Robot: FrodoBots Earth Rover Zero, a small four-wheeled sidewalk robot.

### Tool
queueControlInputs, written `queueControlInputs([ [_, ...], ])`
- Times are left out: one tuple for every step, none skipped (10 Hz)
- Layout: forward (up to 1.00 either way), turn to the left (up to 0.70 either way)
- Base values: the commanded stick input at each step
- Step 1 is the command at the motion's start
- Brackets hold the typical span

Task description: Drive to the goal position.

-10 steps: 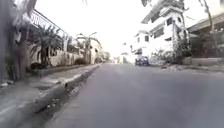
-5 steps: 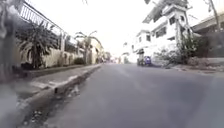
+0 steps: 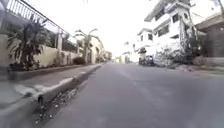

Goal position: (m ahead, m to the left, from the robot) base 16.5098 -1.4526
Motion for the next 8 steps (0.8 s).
queueControlInputs([
  [1.00, 0.00],
  [1.00, 0.00],
  [1.00, 0.00],
  [1.00, 0.00],
  [1.00, 0.00],
  [1.00, 0.00],
  [1.00, -0.30],
  [1.00, -0.40],
])
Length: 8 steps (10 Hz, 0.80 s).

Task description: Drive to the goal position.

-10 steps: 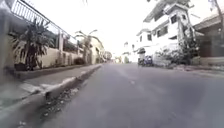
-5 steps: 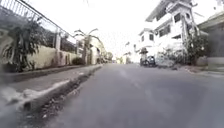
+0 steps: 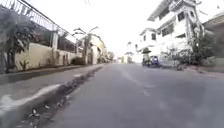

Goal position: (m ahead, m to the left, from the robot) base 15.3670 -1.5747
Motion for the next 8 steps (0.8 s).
queueControlInputs([
  [1.00, -0.24],
  [1.00, 0.00],
  [1.00, 0.00],
  [1.00, 0.00],
  [1.00, 0.00],
  [1.00, 0.00],
  [1.00, 0.00],
  [1.00, 0.00],
])
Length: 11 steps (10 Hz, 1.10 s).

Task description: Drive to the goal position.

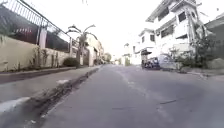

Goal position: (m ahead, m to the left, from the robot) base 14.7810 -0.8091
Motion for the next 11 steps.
queueControlInputs([
  [1.00, 0.00],
  [1.00, 0.00],
  [1.00, 0.00],
  [1.00, 0.00],
  [1.00, 0.00],
  [1.00, 0.00],
  [1.00, 0.00],
  [1.00, 0.00],
  [1.00, 0.00],
  [1.00, 0.00],
  [1.00, 0.00],
])
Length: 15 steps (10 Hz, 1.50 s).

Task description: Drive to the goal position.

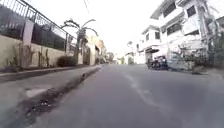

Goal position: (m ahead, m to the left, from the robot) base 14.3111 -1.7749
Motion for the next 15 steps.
queueControlInputs([
  [1.00, 0.00],
  [1.00, 0.00],
  [1.00, 0.00],
  [1.00, 0.00],
  [1.00, 0.00],
  [1.00, 0.00],
  [1.00, 0.00],
  [1.00, 0.00],
  [1.00, 0.00],
  [1.00, 0.00],
  [1.00, 0.00],
  [1.00, 0.00],
  [1.00, 0.00],
  [1.00, 0.00],
  [1.00, 0.00],
])
